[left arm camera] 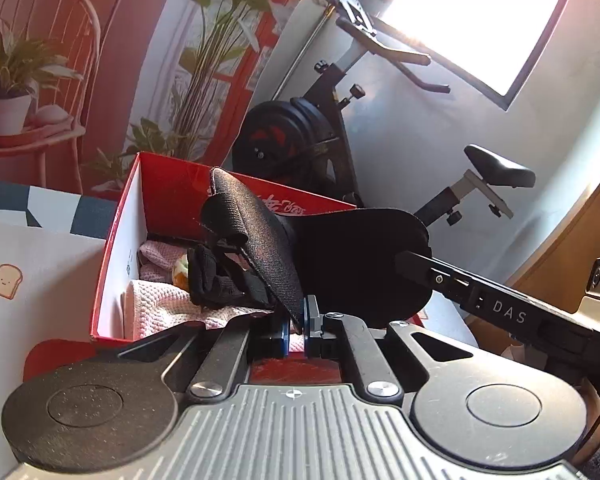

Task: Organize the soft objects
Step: 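Lift the black eye mask with both grippers over the red box, then lower the eye mask into the box and open both grippers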

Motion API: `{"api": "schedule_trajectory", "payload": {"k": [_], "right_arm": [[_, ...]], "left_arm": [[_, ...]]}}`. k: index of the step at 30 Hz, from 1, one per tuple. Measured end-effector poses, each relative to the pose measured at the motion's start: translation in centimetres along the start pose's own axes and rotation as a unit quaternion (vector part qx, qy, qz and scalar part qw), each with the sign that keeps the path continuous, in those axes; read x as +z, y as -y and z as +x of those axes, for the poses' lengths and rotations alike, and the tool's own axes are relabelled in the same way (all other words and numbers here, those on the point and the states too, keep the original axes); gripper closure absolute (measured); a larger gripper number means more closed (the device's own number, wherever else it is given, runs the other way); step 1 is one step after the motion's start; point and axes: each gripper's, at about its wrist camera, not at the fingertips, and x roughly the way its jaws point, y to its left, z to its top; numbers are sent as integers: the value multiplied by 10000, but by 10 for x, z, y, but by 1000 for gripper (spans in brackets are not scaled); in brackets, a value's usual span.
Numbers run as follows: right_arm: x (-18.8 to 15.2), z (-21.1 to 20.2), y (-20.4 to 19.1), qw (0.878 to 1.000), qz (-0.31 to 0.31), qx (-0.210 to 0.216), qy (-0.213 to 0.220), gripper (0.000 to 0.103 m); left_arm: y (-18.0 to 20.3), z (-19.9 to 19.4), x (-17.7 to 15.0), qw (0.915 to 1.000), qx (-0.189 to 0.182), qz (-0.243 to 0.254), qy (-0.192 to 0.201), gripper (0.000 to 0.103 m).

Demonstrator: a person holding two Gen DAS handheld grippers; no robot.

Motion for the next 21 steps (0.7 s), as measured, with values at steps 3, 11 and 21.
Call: {"api": "schedule_trajectory", "payload": {"k": [3, 11, 21], "right_arm": [[-4, 21, 7, 9993, 88, -141, -343, 93], [-24, 58, 16, 9920, 241, -444, -1154, 93], [-34, 69, 24, 9860, 401, -744, -1438, 89]], "left_arm": [[-9, 18, 4, 9992, 58, -262, -299, 96], [-28, 47, -4, 9930, 47, -808, -859, 96], [-22, 47, 1, 9943, 232, -582, -864, 88]]}}
